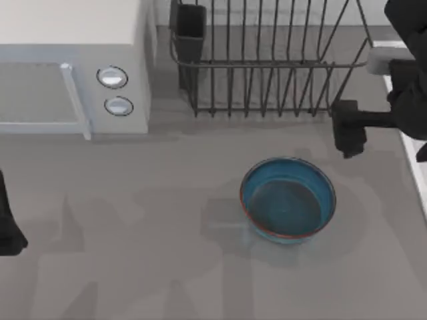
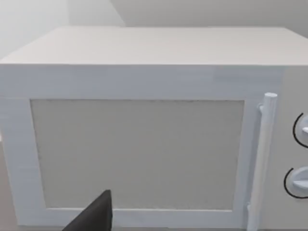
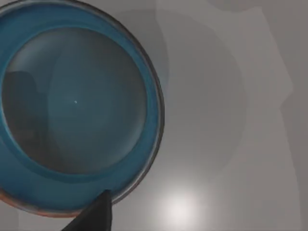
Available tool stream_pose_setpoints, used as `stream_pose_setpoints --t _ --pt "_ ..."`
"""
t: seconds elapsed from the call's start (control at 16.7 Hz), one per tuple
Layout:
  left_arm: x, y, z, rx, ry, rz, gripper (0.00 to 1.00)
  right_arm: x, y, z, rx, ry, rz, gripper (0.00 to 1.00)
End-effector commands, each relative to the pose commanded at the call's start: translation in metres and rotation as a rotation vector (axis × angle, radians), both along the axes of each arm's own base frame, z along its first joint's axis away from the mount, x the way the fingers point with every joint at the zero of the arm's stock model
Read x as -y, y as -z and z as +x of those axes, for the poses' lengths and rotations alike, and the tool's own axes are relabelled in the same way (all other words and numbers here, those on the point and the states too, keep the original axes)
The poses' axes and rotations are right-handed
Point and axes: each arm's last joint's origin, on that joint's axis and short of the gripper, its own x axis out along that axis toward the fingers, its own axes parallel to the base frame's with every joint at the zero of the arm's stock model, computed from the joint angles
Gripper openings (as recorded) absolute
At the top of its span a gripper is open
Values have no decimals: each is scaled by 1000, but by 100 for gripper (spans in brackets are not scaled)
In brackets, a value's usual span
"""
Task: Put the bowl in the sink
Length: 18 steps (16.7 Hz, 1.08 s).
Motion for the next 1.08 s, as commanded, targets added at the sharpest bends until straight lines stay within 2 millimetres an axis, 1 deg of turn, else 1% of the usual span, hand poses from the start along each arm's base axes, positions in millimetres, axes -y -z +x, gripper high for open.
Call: stream_pose_setpoints --t 0.18,0.36,0.48,0.78,0.9,1.08 --pt "0 0 0 0 0 0 100 -27 16 25 -131 1 -49 100" --pt "0 0 0 0 0 0 100 -43 25 38 -197 2 -79 100" --pt "0 0 0 0 0 0 100 -46 26 40 -206 2 -83 100" --pt "0 0 0 0 0 0 100 -44 27 40 -205 6 -82 100" --pt "0 0 0 0 0 0 100 -45 39 41 -211 3 -85 100" --pt "0 0 0 0 0 0 100 -47 72 43 -203 2 -82 100"
